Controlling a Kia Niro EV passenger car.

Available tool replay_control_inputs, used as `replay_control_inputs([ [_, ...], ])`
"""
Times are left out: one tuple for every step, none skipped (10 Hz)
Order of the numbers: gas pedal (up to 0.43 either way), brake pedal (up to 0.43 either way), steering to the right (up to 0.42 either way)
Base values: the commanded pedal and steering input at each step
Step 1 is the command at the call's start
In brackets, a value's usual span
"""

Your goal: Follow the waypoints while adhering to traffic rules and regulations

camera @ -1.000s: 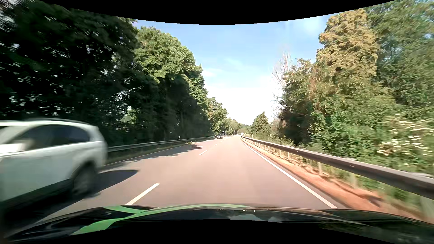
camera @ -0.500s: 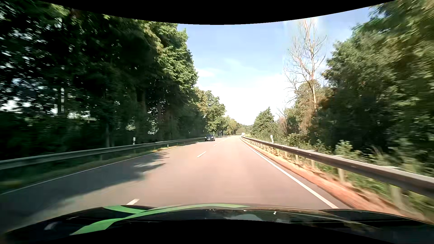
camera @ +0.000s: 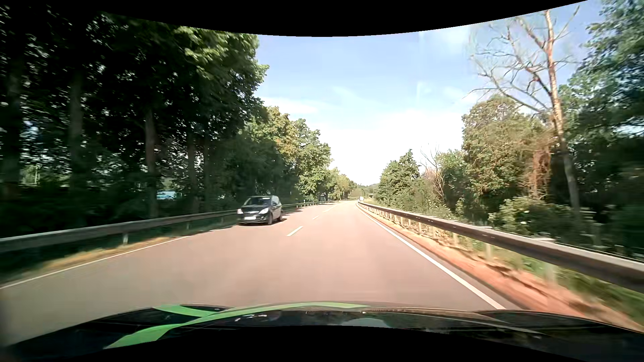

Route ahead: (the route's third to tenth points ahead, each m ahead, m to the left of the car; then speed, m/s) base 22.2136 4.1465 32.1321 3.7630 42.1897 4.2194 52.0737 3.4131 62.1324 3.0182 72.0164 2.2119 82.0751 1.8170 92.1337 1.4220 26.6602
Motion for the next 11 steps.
replay_control_inputs([
  [0.240,0.000,0.002],
  [0.240,0.000,0.002],
  [0.248,0.000,0.002],
  [0.248,0.000,0.001],
  [0.248,0.000,0.002],
  [0.260,0.000,0.002],
  [0.260,0.000,0.002],
  [0.268,0.000,0.002],
  [0.268,0.000,0.002],
  [0.268,0.000,0.002],
  [0.268,0.000,0.003],
])
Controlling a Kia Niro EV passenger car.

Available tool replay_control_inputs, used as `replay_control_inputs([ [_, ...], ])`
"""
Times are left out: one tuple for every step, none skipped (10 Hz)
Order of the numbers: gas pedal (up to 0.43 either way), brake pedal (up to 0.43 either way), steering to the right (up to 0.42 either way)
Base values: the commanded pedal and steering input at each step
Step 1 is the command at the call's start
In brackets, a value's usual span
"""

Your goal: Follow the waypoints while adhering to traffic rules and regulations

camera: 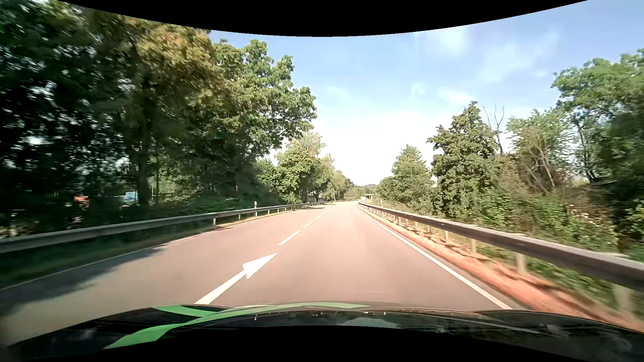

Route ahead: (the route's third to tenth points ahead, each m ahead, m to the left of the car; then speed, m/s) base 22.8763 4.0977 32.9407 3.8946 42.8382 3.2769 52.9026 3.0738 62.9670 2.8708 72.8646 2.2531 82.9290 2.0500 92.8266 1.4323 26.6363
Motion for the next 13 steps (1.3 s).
replay_control_inputs([
  [0.268,0.000,0.003],
  [0.268,0.000,0.003],
  [0.268,0.000,0.003],
  [0.280,0.000,0.003],
  [0.311,0.000,0.003],
  [0.311,0.000,0.003],
  [0.311,0.000,0.003],
  [0.311,0.000,0.003],
  [0.280,0.000,0.003],
  [0.240,0.000,0.003],
  [0.240,0.000,0.003],
  [0.228,0.000,0.003],
  [0.228,0.000,0.003],
])
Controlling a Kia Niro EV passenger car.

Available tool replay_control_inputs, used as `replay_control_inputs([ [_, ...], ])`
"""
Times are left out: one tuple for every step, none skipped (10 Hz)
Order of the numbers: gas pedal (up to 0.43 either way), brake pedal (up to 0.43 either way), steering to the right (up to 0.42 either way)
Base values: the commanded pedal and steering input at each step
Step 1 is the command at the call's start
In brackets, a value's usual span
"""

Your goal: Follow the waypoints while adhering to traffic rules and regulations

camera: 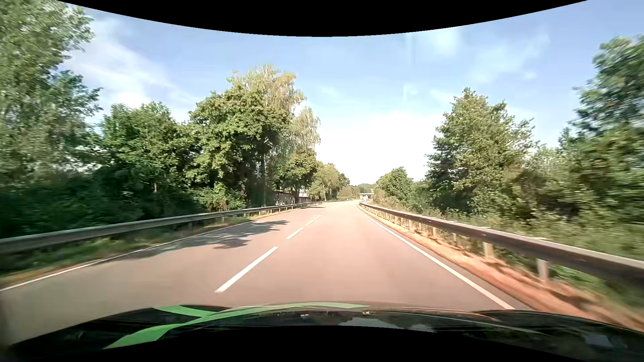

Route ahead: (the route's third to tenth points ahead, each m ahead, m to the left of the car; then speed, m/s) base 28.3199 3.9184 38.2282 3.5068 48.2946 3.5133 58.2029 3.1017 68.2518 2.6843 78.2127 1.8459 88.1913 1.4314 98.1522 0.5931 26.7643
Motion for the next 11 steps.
replay_control_inputs([
  [0.240,0.000,0.003],
  [0.260,0.000,0.003],
  [0.268,0.000,0.003],
  [0.280,0.000,0.003],
  [0.280,0.000,0.003],
  [0.260,0.000,0.003],
  [0.220,0.000,0.003],
  [0.209,0.000,0.003],
  [0.209,0.000,0.003],
  [0.209,0.000,0.003],
  [0.209,0.000,0.003],
])
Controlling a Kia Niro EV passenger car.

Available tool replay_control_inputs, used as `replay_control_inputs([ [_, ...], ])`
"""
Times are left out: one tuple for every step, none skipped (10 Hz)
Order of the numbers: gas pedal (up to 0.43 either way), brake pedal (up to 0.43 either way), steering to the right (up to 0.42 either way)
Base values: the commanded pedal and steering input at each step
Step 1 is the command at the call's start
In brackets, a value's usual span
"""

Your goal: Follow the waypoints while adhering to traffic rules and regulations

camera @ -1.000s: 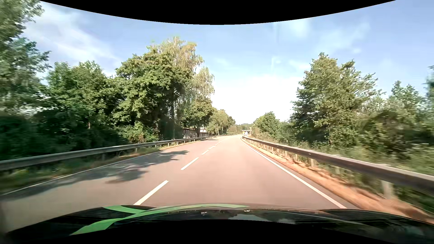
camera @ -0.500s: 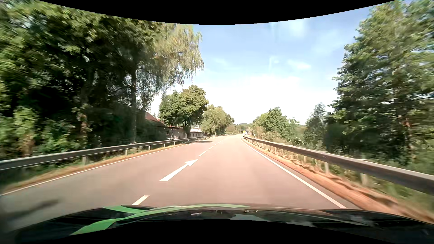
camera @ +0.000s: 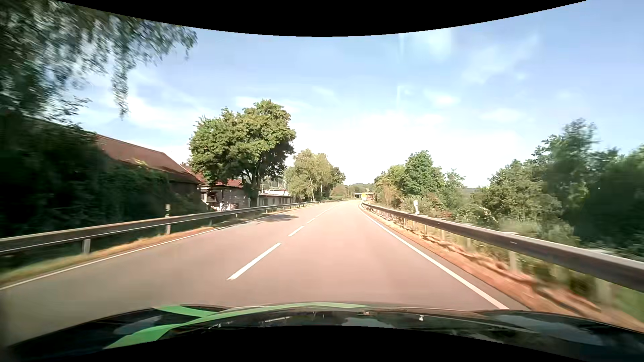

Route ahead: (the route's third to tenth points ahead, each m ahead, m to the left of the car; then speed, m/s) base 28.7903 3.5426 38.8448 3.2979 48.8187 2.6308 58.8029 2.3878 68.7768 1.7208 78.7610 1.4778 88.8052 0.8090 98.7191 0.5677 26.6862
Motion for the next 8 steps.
replay_control_inputs([
  [0.209,0.000,0.003],
  [0.197,0.000,0.003],
  [0.157,0.000,0.003],
  [0.150,0.000,0.003],
  [0.150,0.000,0.003],
  [0.157,0.000,0.003],
  [0.169,0.000,0.003],
  [0.189,0.000,0.003],
])
